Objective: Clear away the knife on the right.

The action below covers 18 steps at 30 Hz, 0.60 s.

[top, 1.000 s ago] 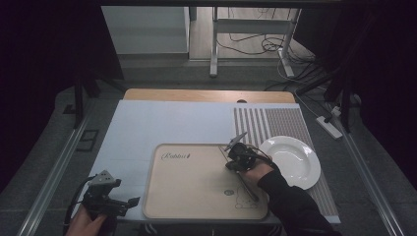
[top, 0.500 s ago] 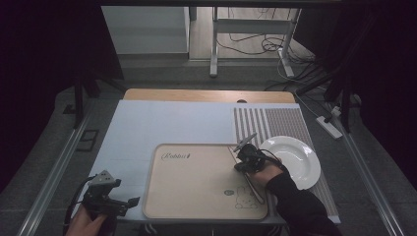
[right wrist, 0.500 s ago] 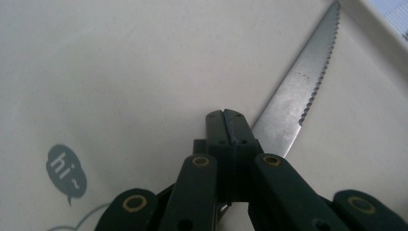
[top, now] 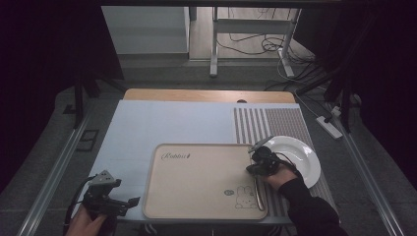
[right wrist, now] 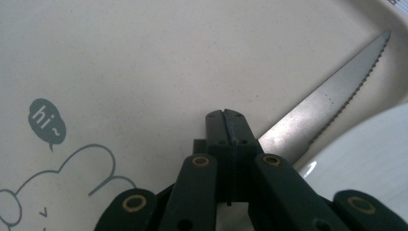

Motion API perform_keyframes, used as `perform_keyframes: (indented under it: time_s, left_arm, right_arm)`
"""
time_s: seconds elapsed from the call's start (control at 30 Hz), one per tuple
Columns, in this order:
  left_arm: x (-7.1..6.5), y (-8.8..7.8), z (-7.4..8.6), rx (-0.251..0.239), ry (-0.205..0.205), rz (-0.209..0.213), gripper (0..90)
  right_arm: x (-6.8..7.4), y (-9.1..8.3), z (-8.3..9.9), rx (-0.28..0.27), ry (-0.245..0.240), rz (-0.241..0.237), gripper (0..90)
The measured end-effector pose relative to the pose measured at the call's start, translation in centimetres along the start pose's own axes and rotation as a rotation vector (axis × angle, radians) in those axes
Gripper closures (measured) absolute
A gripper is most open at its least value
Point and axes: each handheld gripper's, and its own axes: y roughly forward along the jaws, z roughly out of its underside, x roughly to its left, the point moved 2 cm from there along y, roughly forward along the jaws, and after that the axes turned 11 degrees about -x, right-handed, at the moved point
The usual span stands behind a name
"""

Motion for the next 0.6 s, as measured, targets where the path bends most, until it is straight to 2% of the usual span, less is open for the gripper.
perform_keyframes:
  time_s: [0.23,0.43,0.6]
  left_arm:
    - [0.01,-0.01,0.00,-0.001,-0.001,0.001,1.1]
    - [0.04,-0.02,0.01,-0.005,-0.004,0.002,1.1]
    - [0.05,-0.02,0.01,-0.007,-0.006,0.003,1.2]
  right_arm:
    - [0.22,-0.12,-0.02,0.003,-0.003,0.013,90.0]
    - [0.49,-0.36,-0.40,-0.053,0.013,0.004,80.6]
    - [0.86,-0.58,-0.62,-0.084,0.019,0.016,69.5]
